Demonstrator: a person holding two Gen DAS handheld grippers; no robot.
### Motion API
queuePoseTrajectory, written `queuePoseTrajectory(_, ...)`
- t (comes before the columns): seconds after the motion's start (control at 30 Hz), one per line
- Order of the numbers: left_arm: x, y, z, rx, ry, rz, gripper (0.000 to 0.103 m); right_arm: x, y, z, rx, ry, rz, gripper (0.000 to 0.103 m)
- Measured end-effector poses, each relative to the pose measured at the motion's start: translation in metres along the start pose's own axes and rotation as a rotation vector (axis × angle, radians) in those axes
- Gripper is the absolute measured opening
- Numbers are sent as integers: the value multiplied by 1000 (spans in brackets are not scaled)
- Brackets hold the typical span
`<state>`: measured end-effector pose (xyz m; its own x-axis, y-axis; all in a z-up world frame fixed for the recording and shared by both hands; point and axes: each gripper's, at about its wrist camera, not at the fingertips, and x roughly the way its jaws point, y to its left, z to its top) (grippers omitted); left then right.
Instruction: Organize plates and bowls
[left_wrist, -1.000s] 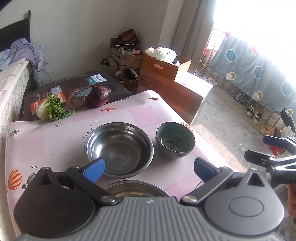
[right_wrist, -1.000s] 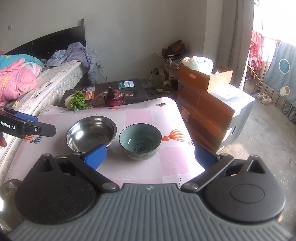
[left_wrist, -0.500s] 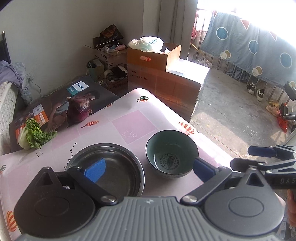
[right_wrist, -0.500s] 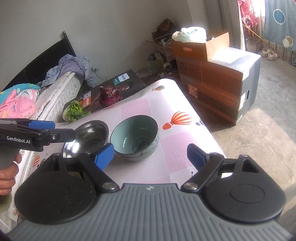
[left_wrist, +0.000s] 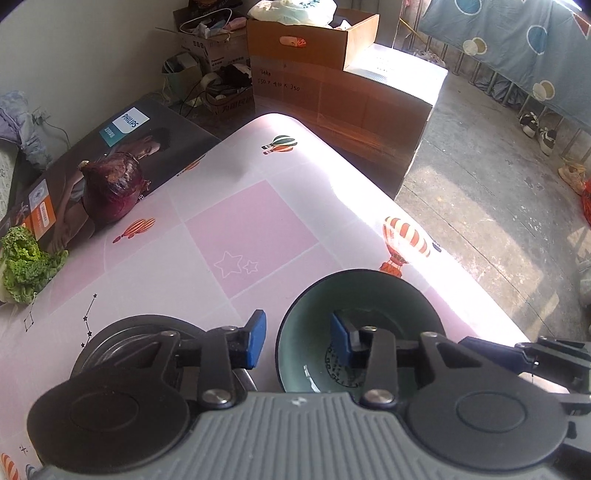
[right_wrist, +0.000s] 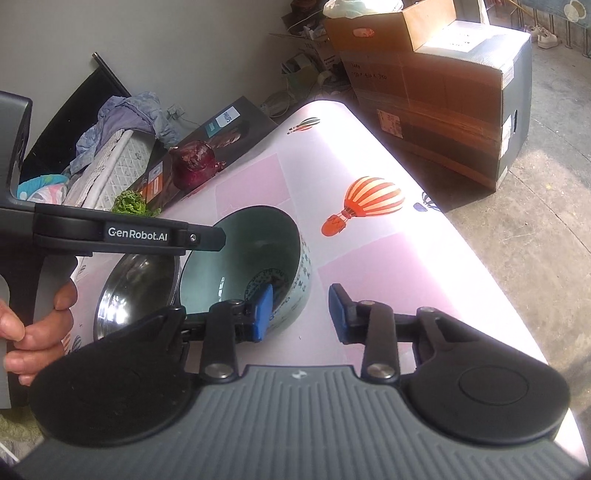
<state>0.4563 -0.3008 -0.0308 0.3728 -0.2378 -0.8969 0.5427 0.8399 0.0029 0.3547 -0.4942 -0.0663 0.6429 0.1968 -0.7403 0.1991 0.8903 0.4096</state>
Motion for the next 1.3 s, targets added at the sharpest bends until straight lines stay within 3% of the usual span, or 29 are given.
queuePoseTrajectory(0.1,8,-3,-1,-9,26,17,29,7,-2,3,15,6,34,17)
queuePoseTrajectory(0.2,6,-3,-3,-21,33,20,26,11,1,5,-4,5,36,13)
queuePoseTrajectory(0.37,-5,-4,-15,-23,70,-59,26,10,-7,12,-1,-10,13,8)
queuePoseTrajectory(1.0,2,-14,-32,-31,131,-47,27,22,-23,1,101,61,40,18)
queuePoseTrajectory(1.3,15,-7,-42,-101,162,-113,26,29,-28,0,147,83,57,19)
